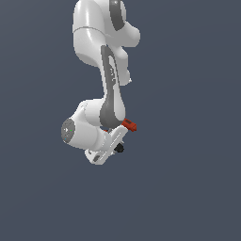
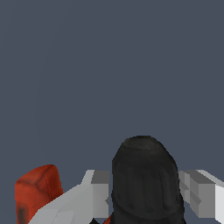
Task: Pick up the object and move it to a goal position.
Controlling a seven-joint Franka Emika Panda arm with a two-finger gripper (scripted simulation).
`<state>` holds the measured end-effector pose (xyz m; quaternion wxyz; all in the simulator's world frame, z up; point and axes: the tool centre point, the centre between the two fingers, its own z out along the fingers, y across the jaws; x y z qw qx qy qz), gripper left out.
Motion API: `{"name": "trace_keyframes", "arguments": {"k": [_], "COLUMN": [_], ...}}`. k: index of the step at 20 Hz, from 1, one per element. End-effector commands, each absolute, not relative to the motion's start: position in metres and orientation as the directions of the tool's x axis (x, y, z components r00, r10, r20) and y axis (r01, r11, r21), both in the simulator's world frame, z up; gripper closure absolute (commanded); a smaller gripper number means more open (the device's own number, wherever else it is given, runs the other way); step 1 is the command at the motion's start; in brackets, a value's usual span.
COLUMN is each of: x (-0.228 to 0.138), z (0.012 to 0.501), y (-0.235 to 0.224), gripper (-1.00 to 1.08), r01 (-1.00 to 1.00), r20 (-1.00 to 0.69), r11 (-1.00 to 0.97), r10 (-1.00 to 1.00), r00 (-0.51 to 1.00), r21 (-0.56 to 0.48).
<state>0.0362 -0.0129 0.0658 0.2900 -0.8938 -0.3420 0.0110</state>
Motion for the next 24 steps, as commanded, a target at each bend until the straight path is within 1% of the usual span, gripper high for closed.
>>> {"name": "trace_keyframes", "arguments": {"k": [1, 8, 12, 17, 24], "x": [0.045, 0.068, 0.079, 0.087, 0.088], "z": [0.084, 0.125, 0.143, 0.155, 0.154], "y": [0.012, 0.078, 0.106, 0.124, 0.128], "gripper": [1.08, 1.08, 1.08, 1.08, 1.08], "r01": [0.609, 0.608, 0.608, 0.608, 0.606], "r20": [0.183, 0.183, 0.182, 0.182, 0.177], "r11": [-0.596, -0.595, -0.595, -0.595, -0.595], "r10": [0.619, 0.62, 0.62, 0.62, 0.621], "r00": [0.764, 0.763, 0.763, 0.763, 0.764], "r21": [-0.523, -0.526, -0.526, -0.526, -0.528]}}
